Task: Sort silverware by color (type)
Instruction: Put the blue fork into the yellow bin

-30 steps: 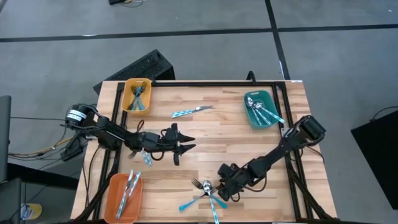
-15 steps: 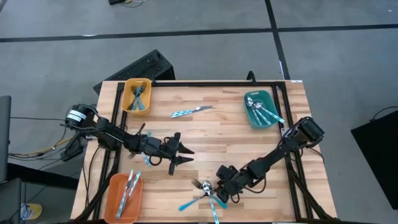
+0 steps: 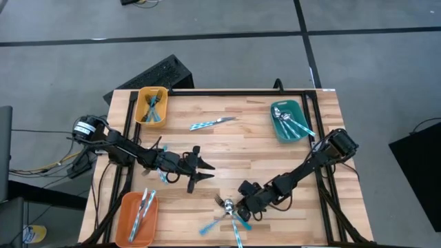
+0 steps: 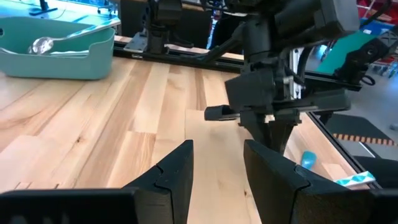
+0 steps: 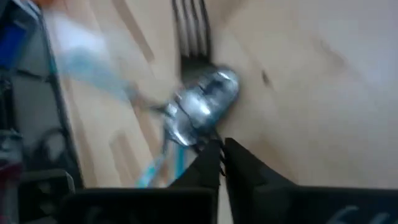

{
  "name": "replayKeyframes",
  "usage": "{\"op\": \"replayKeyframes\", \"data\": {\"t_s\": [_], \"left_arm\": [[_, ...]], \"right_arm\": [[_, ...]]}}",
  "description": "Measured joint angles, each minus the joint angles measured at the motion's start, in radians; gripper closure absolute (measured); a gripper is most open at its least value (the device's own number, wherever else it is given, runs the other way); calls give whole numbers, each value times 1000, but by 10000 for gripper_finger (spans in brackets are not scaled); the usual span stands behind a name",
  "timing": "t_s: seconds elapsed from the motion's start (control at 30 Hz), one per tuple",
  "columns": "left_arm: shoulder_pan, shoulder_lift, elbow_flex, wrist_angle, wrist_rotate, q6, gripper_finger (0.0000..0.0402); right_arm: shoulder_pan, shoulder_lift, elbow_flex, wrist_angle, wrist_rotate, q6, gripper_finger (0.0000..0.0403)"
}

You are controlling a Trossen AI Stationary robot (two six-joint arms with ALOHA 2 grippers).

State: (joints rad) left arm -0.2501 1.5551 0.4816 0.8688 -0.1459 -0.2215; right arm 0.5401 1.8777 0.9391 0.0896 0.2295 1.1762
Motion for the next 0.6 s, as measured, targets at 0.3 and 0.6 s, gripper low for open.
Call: {"op": "replayKeyframes", "data": {"t_s": [0.3, 0.6], "left_arm": [[15, -104, 0, -203, -72, 22, 274], [61, -148, 0, -306, -125, 59, 274]], "right_arm": [[-53, -108, -1, -191, 176, -117, 388], [-38, -215, 0, -377, 446, -287, 390]]}}
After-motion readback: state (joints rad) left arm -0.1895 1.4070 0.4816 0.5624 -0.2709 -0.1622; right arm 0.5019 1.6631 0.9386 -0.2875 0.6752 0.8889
